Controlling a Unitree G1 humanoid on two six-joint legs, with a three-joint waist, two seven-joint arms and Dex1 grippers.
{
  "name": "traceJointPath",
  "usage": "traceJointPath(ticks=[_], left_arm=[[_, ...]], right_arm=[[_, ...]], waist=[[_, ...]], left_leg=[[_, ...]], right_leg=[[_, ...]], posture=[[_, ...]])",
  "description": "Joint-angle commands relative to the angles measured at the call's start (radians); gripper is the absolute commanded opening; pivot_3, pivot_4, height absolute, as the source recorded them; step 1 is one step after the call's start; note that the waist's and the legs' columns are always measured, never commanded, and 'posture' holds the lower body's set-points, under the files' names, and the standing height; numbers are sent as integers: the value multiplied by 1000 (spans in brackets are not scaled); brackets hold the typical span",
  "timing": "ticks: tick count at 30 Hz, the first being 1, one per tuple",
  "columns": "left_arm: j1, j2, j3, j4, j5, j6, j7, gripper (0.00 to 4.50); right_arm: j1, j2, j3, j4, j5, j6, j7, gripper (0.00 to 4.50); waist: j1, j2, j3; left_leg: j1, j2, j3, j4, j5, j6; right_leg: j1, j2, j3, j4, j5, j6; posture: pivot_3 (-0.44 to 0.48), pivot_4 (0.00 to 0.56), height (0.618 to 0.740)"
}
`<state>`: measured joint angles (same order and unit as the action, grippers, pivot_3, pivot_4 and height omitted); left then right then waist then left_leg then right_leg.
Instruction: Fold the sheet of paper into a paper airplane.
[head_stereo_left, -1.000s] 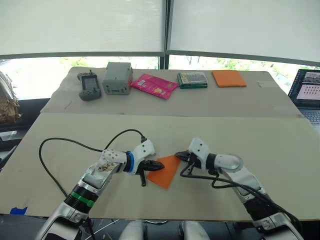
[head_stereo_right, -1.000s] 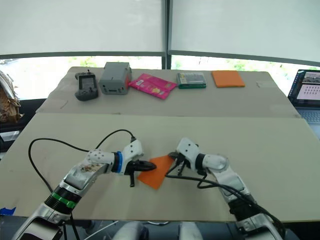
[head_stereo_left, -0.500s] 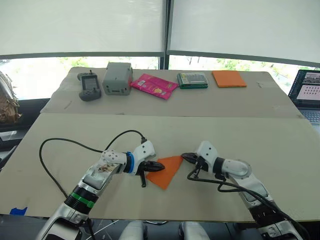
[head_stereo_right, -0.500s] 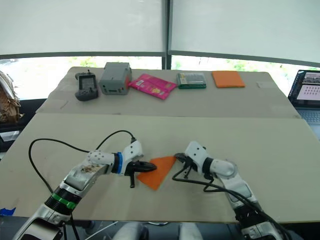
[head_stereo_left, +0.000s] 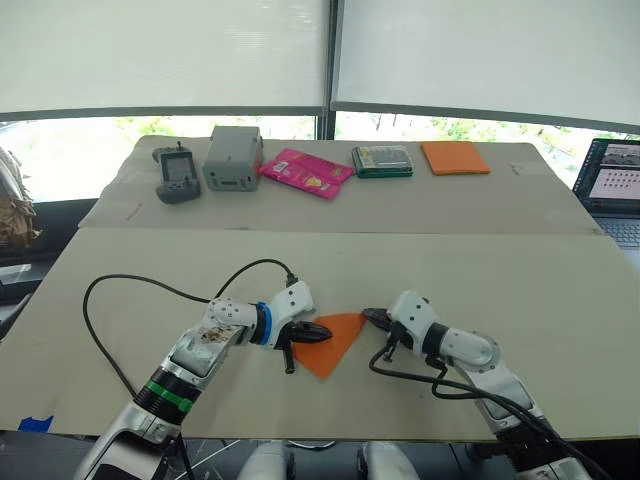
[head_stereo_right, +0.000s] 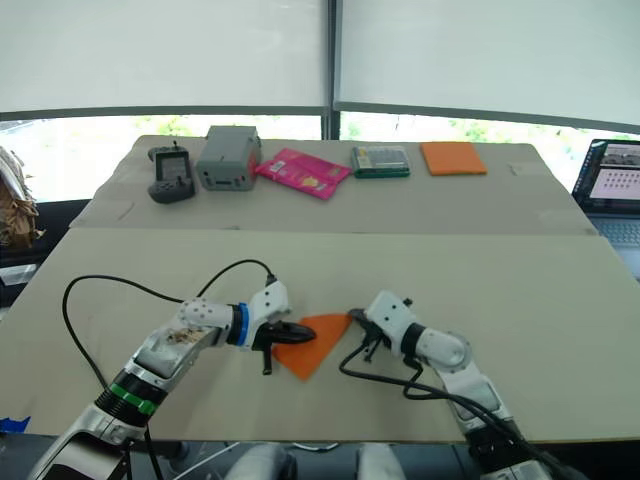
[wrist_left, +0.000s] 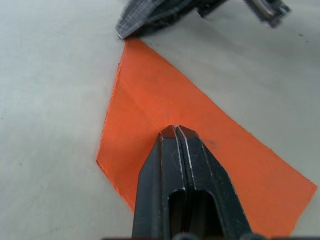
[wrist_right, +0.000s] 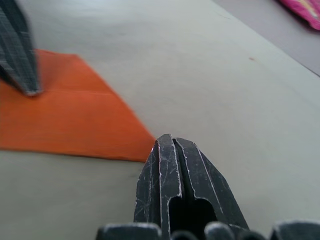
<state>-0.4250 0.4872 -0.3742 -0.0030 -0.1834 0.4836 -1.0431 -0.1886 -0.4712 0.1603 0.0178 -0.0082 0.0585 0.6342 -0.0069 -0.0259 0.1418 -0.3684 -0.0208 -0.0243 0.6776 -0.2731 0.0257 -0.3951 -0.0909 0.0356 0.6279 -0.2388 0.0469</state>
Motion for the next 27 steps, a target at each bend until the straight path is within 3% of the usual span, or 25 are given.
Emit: traceJointPath(ticks=[1,5,16,27], left_arm=[[7,1,-26,14,16,19,-7,23],[-3,-12,-21,19,13,35,-1,23],[-20,-21,-24,36,19,33,-10,23],[-21,-29,-30,38,20,32,-12,23]], right_arm=[[-1,-8,-47,-76,37,21,1,0],[60,-8,-1,-204,116,52,97,0],[75,16,53,-127,54,84,69,0],[127,7,139,-205,93,112,185,0]], waist=[[-1,0,0],[0,0,0],[4,0,0],[4,0,0]], left_leg=[[0,0,0,0,0,0],[-2,1,0,-2,0,0],[-2,0,0,0,0,0],[-1,0,0,0,0,0]], right_leg=[[-1,0,0,0,0,0],[-3,1,0,0,0,0],[-2,0,0,0,0,0],[-1,0,0,0,0,1]], posture=[[0,150,740],[0,150,740],[0,150,740],[0,150,740]])
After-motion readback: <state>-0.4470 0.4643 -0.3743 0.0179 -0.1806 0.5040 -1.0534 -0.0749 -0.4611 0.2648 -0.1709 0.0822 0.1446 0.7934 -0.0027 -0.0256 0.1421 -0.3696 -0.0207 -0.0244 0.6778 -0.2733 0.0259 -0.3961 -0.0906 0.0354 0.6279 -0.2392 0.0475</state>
